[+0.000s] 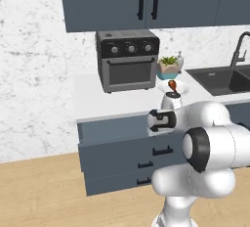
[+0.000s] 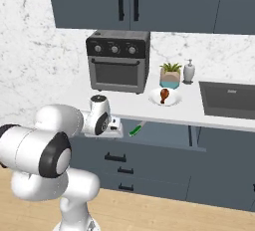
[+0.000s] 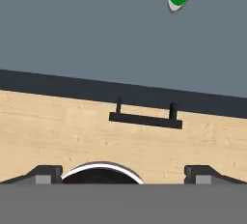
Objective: Pick up the knife from the drawer and place it on the cutting board. Then place the meat from the plate to the cutting board.
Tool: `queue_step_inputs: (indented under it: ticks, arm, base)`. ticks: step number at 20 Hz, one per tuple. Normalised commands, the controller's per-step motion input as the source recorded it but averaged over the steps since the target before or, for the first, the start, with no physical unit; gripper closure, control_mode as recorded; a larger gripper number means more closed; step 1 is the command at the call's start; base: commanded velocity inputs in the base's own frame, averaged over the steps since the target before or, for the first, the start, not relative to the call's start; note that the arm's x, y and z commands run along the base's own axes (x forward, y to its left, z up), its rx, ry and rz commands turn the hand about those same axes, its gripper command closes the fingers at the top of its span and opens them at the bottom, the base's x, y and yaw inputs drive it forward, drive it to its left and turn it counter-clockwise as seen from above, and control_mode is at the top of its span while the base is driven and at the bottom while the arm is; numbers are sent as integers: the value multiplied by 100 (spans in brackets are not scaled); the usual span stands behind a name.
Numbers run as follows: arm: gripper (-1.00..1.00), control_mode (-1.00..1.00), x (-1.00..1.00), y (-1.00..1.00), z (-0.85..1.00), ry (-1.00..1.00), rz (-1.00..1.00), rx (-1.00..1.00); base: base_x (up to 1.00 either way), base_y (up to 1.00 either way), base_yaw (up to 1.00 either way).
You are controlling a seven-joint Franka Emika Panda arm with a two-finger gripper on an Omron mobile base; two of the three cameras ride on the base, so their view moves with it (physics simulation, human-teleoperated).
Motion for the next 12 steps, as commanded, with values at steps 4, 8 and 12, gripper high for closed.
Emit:
queue_step_inputs:
  ticks: [4,8,12]
  arm:
    - [-100,-100,100,0,51,4,0,5]
    - [-100,-100,82,0,-6,4,0,1]
    - [-100,-100,71,0,-55,0,0,0]
  base:
    - [0,0,0]
    - [0,0,0]
    - [0,0,0]
